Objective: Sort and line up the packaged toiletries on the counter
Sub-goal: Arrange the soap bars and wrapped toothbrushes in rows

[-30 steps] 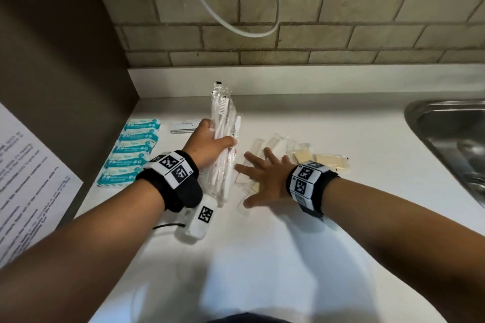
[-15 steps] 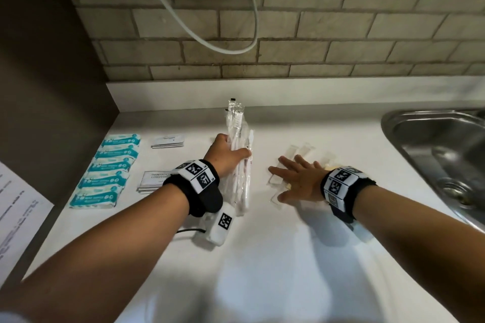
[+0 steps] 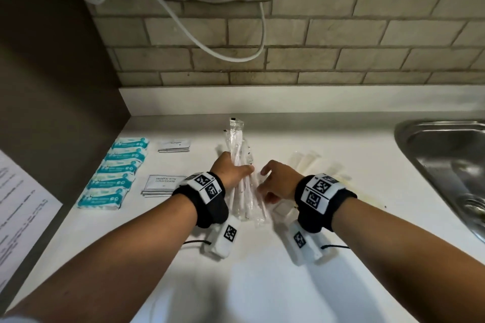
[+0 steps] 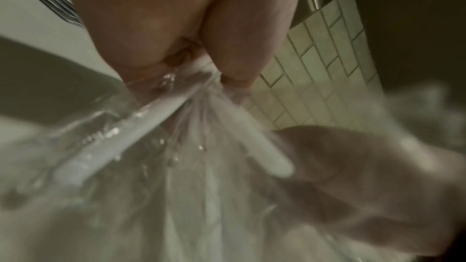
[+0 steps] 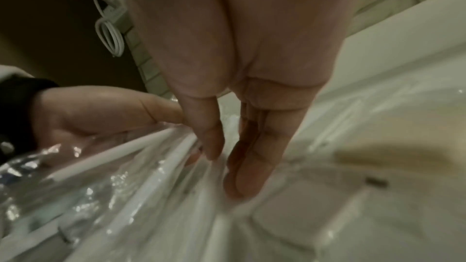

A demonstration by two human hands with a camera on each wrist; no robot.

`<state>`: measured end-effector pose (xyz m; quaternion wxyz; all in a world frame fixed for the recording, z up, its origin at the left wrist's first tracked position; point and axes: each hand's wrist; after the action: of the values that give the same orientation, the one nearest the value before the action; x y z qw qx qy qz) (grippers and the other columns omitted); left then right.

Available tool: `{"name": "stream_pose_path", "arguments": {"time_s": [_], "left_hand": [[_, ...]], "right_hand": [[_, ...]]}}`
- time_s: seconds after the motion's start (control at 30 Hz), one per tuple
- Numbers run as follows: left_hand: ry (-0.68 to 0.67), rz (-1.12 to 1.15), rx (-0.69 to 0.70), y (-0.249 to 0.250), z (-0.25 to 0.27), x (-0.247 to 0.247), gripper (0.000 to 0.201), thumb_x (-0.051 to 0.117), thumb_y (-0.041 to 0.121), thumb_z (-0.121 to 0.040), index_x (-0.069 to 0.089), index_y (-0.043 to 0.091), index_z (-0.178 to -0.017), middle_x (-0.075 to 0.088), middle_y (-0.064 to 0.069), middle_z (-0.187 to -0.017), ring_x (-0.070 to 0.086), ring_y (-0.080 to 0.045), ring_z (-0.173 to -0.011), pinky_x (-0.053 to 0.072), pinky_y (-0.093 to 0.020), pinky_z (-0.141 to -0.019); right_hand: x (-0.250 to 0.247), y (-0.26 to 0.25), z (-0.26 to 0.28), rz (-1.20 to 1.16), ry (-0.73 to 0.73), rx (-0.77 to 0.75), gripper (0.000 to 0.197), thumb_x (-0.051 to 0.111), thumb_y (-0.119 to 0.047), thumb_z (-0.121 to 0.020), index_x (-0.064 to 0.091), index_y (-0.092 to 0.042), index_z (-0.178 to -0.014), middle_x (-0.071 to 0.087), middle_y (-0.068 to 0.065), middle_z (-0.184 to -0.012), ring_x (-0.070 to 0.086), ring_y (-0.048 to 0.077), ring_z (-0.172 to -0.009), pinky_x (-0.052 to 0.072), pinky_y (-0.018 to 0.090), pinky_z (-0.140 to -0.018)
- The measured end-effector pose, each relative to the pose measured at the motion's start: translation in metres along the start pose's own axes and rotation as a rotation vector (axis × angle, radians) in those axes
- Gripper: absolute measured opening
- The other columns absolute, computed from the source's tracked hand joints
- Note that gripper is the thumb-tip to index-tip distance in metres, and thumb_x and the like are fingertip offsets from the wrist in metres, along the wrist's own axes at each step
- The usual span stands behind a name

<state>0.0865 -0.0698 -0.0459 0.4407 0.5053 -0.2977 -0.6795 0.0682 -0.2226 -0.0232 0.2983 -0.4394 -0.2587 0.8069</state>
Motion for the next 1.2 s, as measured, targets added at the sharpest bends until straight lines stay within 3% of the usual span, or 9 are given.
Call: {"name": "stream_pose_path", "arguments": {"time_s": [0.1,0.2,0.33,0.5,0.6,0.8,0.97,1.1,1.2], "left_hand": [[0.013,-0.056,0.015,-0.006,-0.002,0.001,0.043,0.075,0.033,-0.079,0.060,0.017,-0.116,0.071,-0.003,-0.100,0.070,-0.023,-0.091,0.054,-0.042,-0.091],[0.053,-0.095,0.007,-0.006,-0.006,-0.002,0.050,0.076,0.036,-0.077,0.061,0.017,-0.120,0.071,-0.004,-0.105,0.068,-0.025,-0.096,0.052,-0.040,-0.094],[0.077,-0.123,-0.045,-0.004,-0.015,-0.003,0.053,0.078,0.044,-0.070,0.065,0.013,-0.111,0.071,-0.006,-0.103,0.067,-0.027,-0.094,0.053,-0.041,-0.092],[0.082,-0.157,-0.072,-0.001,-0.024,0.004,0.067,0.078,0.053,-0.067,0.061,0.009,-0.115,0.069,-0.009,-0.108,0.066,-0.029,-0.099,0.053,-0.042,-0.092],[0.043,-0.180,-0.085,0.004,-0.026,0.010,0.068,0.074,0.055,-0.073,0.060,0.006,-0.117,0.069,-0.012,-0.109,0.067,-0.030,-0.098,0.054,-0.039,-0.090],[0.067,-0.159,-0.094,0.001,-0.029,0.002,0.056,0.052,0.047,-0.094,0.062,-0.004,-0.115,0.067,-0.021,-0.114,0.063,-0.036,-0.104,0.048,-0.035,-0.086],[0.098,-0.206,-0.055,-0.009,-0.024,-0.021,0.045,0.044,0.033,-0.100,0.065,-0.004,-0.113,0.067,-0.023,-0.112,0.063,-0.038,-0.105,0.048,-0.037,-0.090],[0.125,-0.231,0.029,-0.015,-0.021,-0.036,0.039,0.042,0.027,-0.101,0.066,-0.002,-0.113,0.068,-0.023,-0.110,0.064,-0.038,-0.104,0.053,-0.039,-0.089],[0.100,-0.230,0.043,-0.019,-0.021,-0.043,0.039,0.043,0.028,-0.101,0.065,-0.004,-0.107,0.068,-0.028,-0.103,0.067,-0.042,-0.096,0.056,-0.041,-0.081]], "right_hand": [[0.003,0.003,-0.003,-0.020,0.007,0.020,0.009,0.054,0.002,-0.087,0.054,-0.007,-0.088,0.070,0.018,-0.077,0.066,0.028,-0.061,0.060,0.045,-0.078],[-0.003,0.007,-0.007,-0.034,0.060,0.030,0.012,0.051,0.003,-0.086,0.061,-0.001,-0.080,0.073,0.024,-0.082,0.071,0.034,-0.069,0.061,0.045,-0.075],[-0.017,0.009,-0.017,0.145,0.202,0.031,0.017,0.053,0.002,-0.081,0.069,0.004,-0.087,0.075,0.020,-0.085,0.073,0.033,-0.080,0.061,0.043,-0.076],[-0.027,0.005,-0.019,0.215,0.243,0.053,0.029,0.059,-0.005,-0.079,0.055,-0.009,-0.107,0.068,0.013,-0.099,0.067,0.027,-0.081,0.056,0.032,-0.070],[-0.022,0.001,-0.018,0.312,0.236,-0.008,0.026,0.058,-0.013,-0.086,0.056,-0.012,-0.112,0.066,0.011,-0.107,0.064,0.026,-0.085,0.047,0.027,-0.068],[-0.005,-0.011,-0.016,0.484,0.255,-0.151,0.036,0.056,-0.021,-0.090,0.053,-0.011,-0.125,0.053,0.011,-0.125,0.055,0.030,-0.113,0.047,0.035,-0.091],[0.017,-0.023,-0.013,0.708,0.141,-0.370,0.062,0.054,-0.035,-0.092,0.030,-0.021,-0.148,0.036,0.004,-0.150,0.032,0.027,-0.137,0.035,0.043,-0.109],[0.033,-0.022,-0.017,0.812,0.034,-0.341,0.070,0.049,-0.038,-0.095,0.014,-0.025,-0.154,0.014,0.001,-0.162,0.013,0.028,-0.148,0.017,0.045,-0.119],[0.038,-0.024,-0.015,0.817,0.029,-0.317,0.068,0.046,-0.039,-0.096,0.014,-0.024,-0.153,0.011,0.000,-0.162,0.012,0.027,-0.148,0.018,0.043,-0.119]]}}
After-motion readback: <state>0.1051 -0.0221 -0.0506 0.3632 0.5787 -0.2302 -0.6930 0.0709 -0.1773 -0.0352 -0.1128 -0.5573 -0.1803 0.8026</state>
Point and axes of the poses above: each hand's wrist, its own z-axis away from the middle knuckle, its own x-axis out of the palm, y = z × x
